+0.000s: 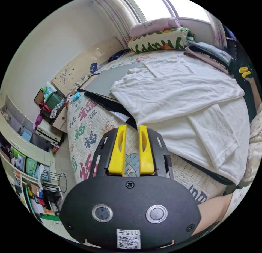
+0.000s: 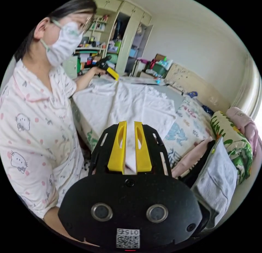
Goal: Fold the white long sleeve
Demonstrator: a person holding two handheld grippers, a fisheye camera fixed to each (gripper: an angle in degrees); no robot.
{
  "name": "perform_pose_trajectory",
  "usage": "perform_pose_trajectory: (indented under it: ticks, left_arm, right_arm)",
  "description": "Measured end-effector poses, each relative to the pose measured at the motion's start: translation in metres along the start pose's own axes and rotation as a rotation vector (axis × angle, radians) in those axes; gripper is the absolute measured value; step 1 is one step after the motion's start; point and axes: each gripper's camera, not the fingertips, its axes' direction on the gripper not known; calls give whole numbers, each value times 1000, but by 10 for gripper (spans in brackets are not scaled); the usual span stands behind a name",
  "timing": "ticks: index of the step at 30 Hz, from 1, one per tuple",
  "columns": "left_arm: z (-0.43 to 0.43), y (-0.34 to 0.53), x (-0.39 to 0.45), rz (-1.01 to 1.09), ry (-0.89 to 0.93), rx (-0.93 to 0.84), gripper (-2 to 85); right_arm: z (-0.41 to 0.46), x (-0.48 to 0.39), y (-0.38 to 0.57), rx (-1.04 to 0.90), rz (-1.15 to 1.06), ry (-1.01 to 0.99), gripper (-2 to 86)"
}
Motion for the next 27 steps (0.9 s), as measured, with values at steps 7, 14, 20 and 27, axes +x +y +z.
perform_pose_trajectory:
  ticks: [7, 14, 20, 27]
  left_arm:
    - [-36, 56, -67, -283, 84, 439, 57]
    - [58, 53, -126, -514, 255, 366, 90]
    - [105, 12, -110, -371, 265, 171, 87]
    - [103, -20, -100, -278, 210, 99, 81]
  right_arm:
    - [68, 122, -75, 149, 203, -70, 77]
    - [223, 220, -169, 51, 337, -176, 107]
    - [333, 266, -240, -91, 413, -49, 109]
    - [421, 301, -287, -201, 446, 79, 122]
